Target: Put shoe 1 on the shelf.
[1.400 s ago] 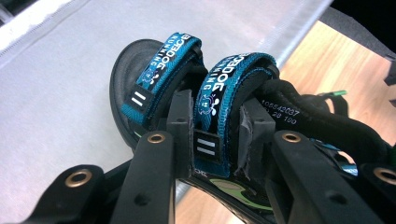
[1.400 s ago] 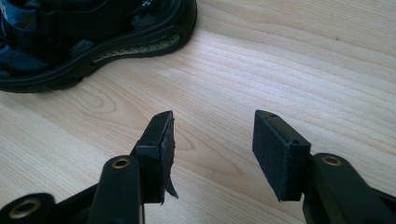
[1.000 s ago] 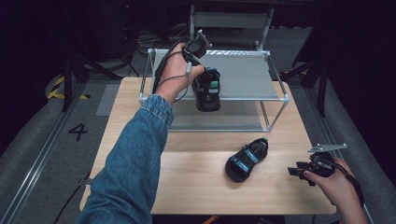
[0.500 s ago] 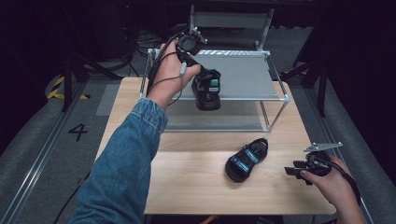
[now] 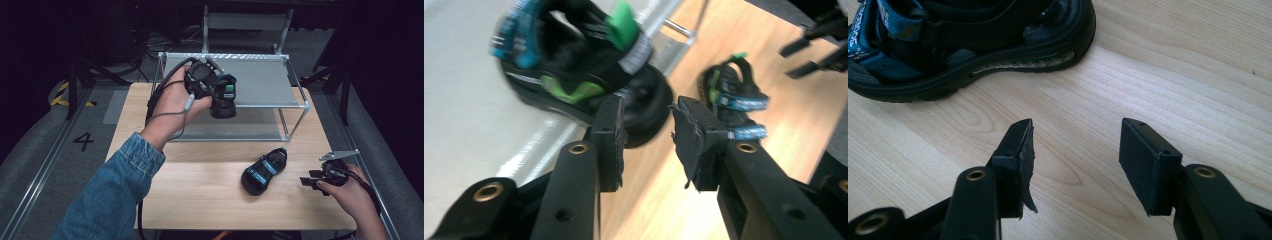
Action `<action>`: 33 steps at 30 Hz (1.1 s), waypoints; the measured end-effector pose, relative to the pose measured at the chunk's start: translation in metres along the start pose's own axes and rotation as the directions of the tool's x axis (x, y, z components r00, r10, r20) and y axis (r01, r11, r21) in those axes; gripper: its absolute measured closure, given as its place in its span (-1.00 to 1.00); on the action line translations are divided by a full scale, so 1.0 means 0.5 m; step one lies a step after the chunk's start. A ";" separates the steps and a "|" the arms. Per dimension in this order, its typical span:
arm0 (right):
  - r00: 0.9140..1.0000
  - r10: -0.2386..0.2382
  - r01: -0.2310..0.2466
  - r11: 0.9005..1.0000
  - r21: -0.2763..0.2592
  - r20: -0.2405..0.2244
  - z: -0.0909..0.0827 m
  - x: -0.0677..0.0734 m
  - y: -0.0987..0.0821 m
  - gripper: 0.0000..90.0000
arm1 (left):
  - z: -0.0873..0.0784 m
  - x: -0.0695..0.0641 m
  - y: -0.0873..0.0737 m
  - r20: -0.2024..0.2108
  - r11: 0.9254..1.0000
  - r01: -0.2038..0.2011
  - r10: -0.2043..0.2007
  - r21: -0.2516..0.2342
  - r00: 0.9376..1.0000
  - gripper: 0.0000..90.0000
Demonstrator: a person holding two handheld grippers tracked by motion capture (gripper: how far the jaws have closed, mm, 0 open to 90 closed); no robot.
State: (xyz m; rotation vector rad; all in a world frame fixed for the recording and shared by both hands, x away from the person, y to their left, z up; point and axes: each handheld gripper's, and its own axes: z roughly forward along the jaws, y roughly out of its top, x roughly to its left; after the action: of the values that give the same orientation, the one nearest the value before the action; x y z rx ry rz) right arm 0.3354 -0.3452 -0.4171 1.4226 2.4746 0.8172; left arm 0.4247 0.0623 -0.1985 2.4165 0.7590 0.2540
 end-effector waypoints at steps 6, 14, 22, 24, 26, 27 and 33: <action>1.000 0.001 -0.001 1.000 0.000 -0.001 0.000 0.000 0.001 0.08 | 0.031 -0.014 -0.015 0.044 1.000 0.001 -0.002 0.018 0.999 0.65; 1.000 -0.001 0.001 1.000 0.006 -0.005 0.002 -0.001 0.000 0.08 | 0.077 -0.030 -0.019 0.083 0.996 0.001 -0.008 0.084 0.997 0.79; 1.000 -0.007 0.007 1.000 0.010 -0.005 0.004 0.000 0.000 0.08 | 0.099 -0.025 -0.022 0.000 0.997 -0.002 0.002 0.079 1.000 0.85; 1.000 -0.007 0.007 1.000 0.009 -0.005 0.004 0.001 0.000 0.08 | 0.100 -0.018 -0.022 0.012 0.997 0.016 -0.017 0.071 1.000 0.91; 1.000 -0.008 0.008 1.000 0.009 -0.006 0.004 0.001 0.001 0.08 | 0.098 -0.014 -0.022 0.008 0.998 0.025 -0.025 0.051 1.000 0.98; 1.000 -0.007 0.007 1.000 0.007 -0.003 0.004 0.002 0.001 0.08 | 0.097 -0.014 -0.023 0.003 0.999 0.030 -0.030 0.046 1.000 0.99; 1.000 -0.015 0.015 1.000 0.008 0.002 0.005 0.003 0.001 0.08 | 0.104 0.002 -0.023 -0.045 0.999 0.041 -0.040 0.032 0.998 0.99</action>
State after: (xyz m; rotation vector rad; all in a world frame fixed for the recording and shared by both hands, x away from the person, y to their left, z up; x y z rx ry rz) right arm 0.3361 -0.3429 -0.4185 1.4046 2.4868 0.8037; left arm 0.4378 0.0453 -0.2472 2.4309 0.8374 0.2813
